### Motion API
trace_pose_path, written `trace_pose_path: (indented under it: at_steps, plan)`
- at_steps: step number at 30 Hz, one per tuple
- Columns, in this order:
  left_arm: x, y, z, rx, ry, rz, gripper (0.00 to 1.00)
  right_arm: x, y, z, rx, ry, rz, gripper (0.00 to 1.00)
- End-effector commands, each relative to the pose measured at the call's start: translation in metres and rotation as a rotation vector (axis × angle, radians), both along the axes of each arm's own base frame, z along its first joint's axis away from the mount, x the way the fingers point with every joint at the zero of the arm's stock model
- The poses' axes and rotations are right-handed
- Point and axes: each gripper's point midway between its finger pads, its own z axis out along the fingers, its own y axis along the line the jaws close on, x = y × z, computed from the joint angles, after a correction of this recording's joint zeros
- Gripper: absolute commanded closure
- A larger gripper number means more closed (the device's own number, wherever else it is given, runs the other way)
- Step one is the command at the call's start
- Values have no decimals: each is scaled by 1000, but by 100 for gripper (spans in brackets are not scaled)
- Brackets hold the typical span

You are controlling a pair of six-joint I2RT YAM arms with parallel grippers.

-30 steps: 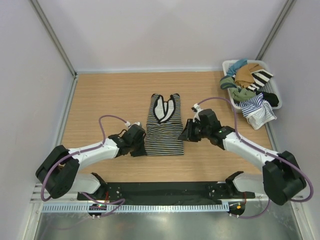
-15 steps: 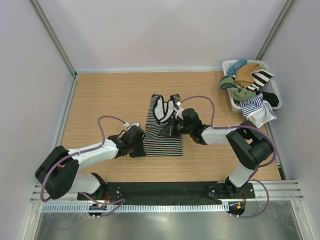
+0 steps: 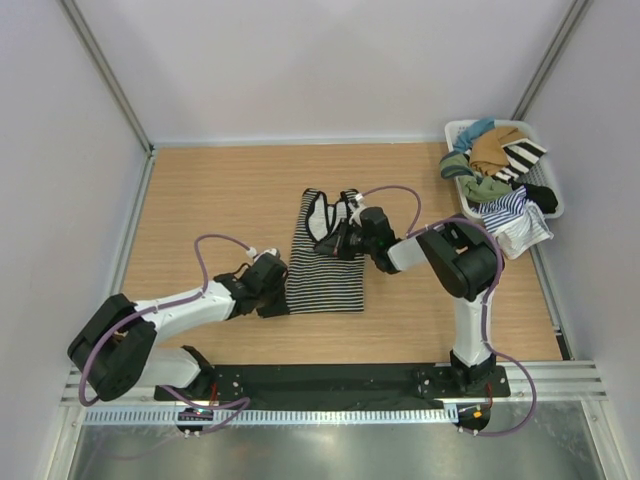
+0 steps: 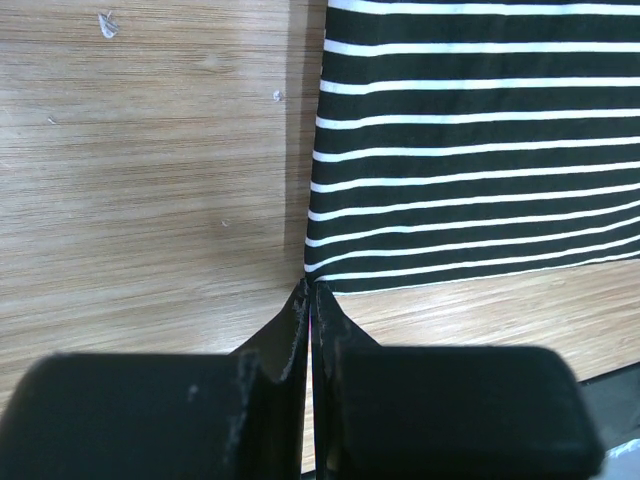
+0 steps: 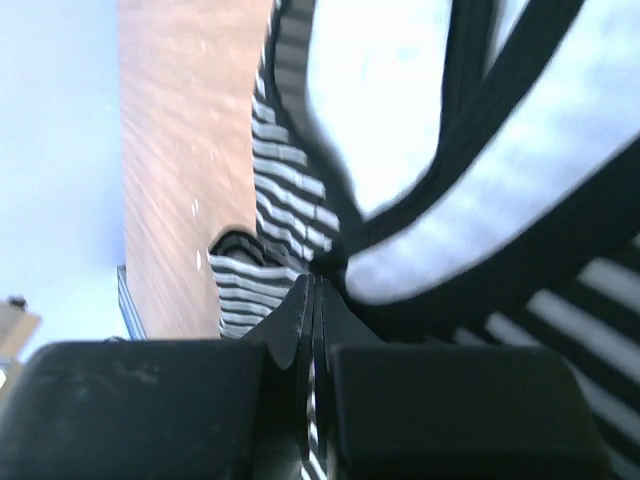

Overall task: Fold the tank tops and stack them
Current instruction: Fold the tank top

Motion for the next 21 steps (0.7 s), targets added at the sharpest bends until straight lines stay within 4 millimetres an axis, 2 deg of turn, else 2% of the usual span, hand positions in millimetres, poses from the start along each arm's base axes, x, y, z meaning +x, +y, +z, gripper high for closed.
trace_pose_path:
  at_steps: [1,3,5,6,7,11,13,14,15,17,19,21]
  plan:
    - [-6,5,-3,6,4,-5,100,41,2,28,41,-104,-55,96]
    - [-5,5,-3,4,3,-4,100,43,3,29,13,-109,-44,88]
    - [-6,4,-2,-1,6,-8,100,45,5,46,26,-138,-38,82]
    - [-6,3,-1,-5,4,-7,100,43,2,45,0,-136,-31,79]
    - [-6,3,0,-8,4,-8,100,43,2,60,3,-166,-29,74]
    - [-6,0,4,-25,-1,-8,100,37,-16,85,-74,-212,-50,57]
    - [-6,0,6,-32,-3,-8,100,25,-29,81,-152,-187,-48,53]
    - [-7,-1,7,-37,-4,-8,100,20,-36,95,-163,-204,-62,49]
    - [-7,-2,8,-42,-7,-7,100,10,-47,85,-221,-154,-74,48]
    - [-8,-4,9,-47,-8,-9,100,-3,-61,93,-282,-151,-81,45]
    - [-10,-5,10,-49,-10,-15,100,-26,-84,75,-400,-71,-88,43]
    - [-11,-8,12,-56,-14,-20,100,-52,-98,69,-467,-23,-58,43]
